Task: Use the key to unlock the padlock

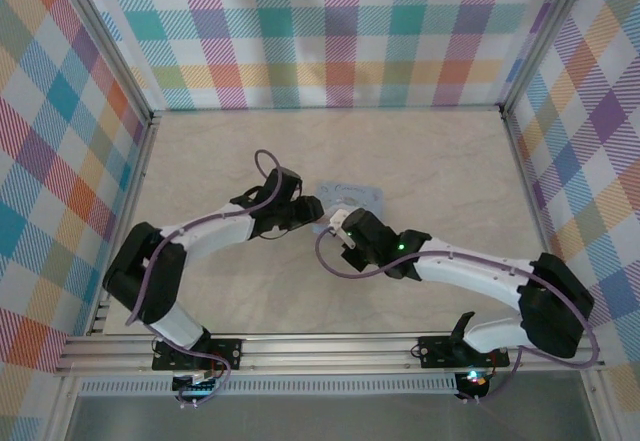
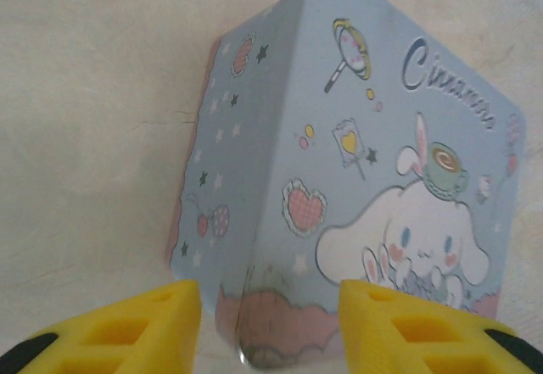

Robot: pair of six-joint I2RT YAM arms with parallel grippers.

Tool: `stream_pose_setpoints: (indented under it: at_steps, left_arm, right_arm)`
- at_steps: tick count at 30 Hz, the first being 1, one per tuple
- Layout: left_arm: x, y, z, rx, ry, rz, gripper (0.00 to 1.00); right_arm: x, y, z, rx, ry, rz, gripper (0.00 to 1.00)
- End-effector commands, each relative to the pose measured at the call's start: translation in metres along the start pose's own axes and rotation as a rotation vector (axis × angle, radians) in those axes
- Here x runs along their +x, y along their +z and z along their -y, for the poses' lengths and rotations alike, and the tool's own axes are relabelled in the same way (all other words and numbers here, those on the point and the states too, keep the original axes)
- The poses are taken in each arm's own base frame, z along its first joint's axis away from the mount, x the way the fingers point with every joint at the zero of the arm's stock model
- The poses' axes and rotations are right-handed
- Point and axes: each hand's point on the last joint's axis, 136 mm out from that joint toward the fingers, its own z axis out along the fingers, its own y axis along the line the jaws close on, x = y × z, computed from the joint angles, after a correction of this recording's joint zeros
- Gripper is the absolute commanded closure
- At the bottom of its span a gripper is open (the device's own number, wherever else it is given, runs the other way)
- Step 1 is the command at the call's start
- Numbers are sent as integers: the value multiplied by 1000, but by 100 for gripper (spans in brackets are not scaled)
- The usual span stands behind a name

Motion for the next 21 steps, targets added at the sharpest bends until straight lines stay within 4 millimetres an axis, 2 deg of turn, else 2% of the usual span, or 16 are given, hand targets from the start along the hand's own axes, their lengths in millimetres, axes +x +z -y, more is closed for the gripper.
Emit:
stream_pose_setpoints:
  at_steps: [1, 7, 12, 16, 21]
  left_arm:
    - [-7, -29, -5, -12, -18, 67, 50]
    - [3, -65, -28, -49, -19, 133, 42]
    - [12, -91, -53, -119, -22, 173, 36]
    - [17, -103, -64, -141, -30, 191, 34]
    - [27, -100, -74, -151, -59, 177, 33]
  right_arm:
    - [-1, -16, 10, 38, 81, 23, 100]
    - [-4, -34, 38, 102, 219, 38, 100]
    - [2, -45, 75, 155, 392, 3, 100]
    - [21, -46, 111, 227, 540, -71, 100]
    - [56, -37, 148, 313, 697, -216, 100]
